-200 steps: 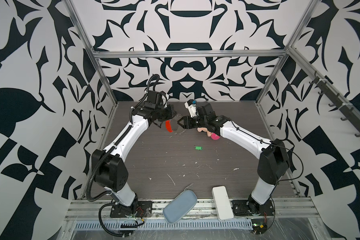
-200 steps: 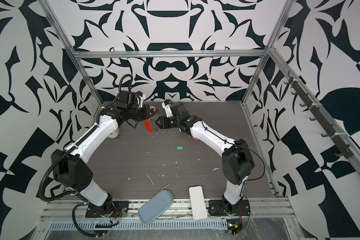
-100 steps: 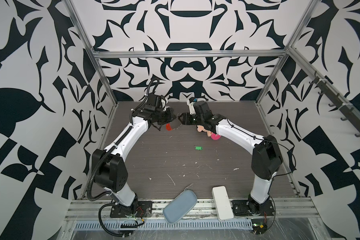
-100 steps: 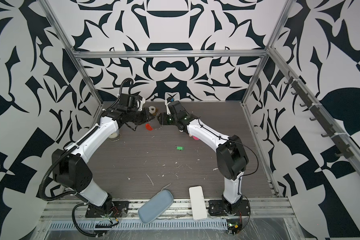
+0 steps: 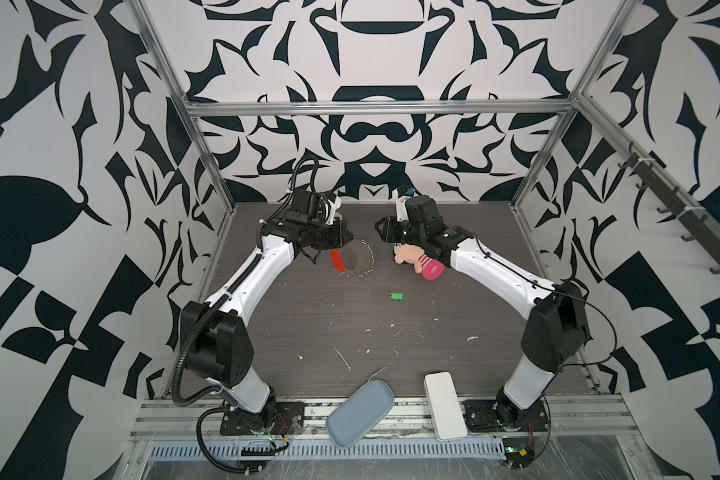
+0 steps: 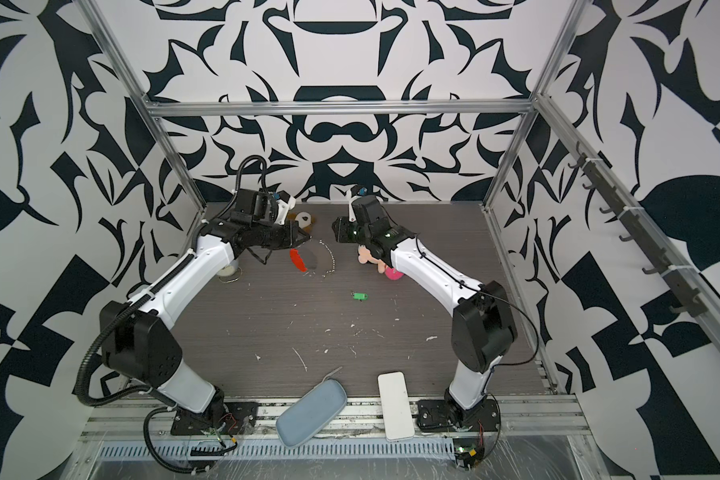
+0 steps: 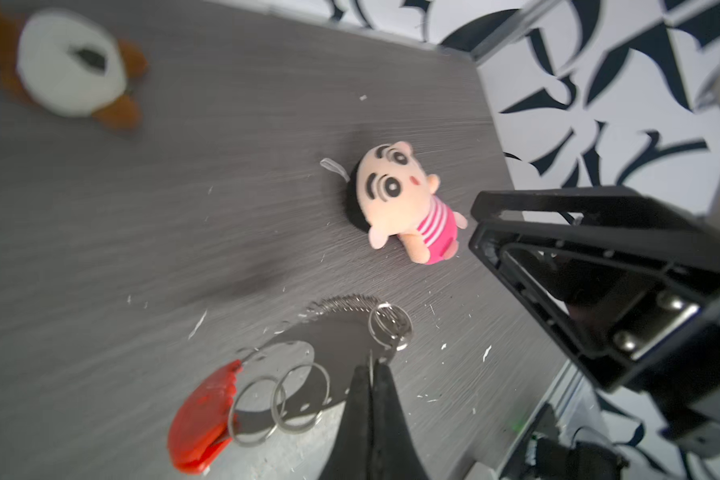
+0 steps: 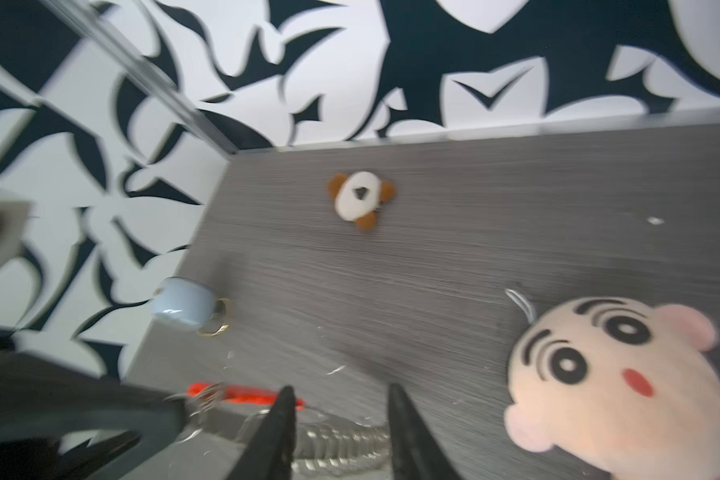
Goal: Put the keys on the keyring
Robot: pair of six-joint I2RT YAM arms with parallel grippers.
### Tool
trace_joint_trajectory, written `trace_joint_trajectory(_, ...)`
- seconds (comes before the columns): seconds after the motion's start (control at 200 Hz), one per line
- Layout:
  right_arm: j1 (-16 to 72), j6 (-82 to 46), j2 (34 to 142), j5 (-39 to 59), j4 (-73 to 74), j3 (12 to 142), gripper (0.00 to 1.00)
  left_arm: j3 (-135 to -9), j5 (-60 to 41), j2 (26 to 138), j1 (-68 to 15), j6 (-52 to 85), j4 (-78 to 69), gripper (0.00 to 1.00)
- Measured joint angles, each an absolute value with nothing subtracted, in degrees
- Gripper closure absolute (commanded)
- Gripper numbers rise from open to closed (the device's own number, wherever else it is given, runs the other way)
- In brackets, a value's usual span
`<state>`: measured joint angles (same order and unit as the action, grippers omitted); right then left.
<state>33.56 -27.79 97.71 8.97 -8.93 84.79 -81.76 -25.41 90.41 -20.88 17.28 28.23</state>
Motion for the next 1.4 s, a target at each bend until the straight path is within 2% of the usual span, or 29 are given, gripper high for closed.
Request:
trace_joint_trajectory(0.2, 32.8, -27.9, 97.8, 24.8, -2.5, 84.6, 0.75, -78.5, -30.4, 84.8, -20.6, 8.6, 23.6, 1.00)
trace_joint_trajectory(0.395, 32.3, -28.3, 98.3, 32.2, 0.4, 82.4, 0.74, -79.3, -32.4, 84.8, -20.2, 4.9, 23.8, 1.00)
trace_joint_trajectory(0.53, 31.8, -28.2, 98.3, 35.0, 1.4, 80.6, 0.74, -79.7, -33.1, 84.9, -19.4, 3.2, 24.3, 1.00)
trace_joint_trajectory(0.73, 31.1, -27.2, 96.9, 38.3, 1.9, 77.5, 0.85, -80.0, -38.0, 85.9, -16.8, 0.4, 24.3, 1.00)
trace_joint_trajectory(1.075, 30.4, -26.7, 95.8, 42.5, 3.8, 77.1, 0.85, -80.0, -46.2, 87.2, -16.1, -15.3, 24.2, 1.00)
trace_joint_trajectory(1.4, 30.3, -27.0, 96.5, 45.7, 4.6, 79.0, 0.89, -80.0, -53.8, 89.6, -14.4, -16.3, 18.9, 1.00)
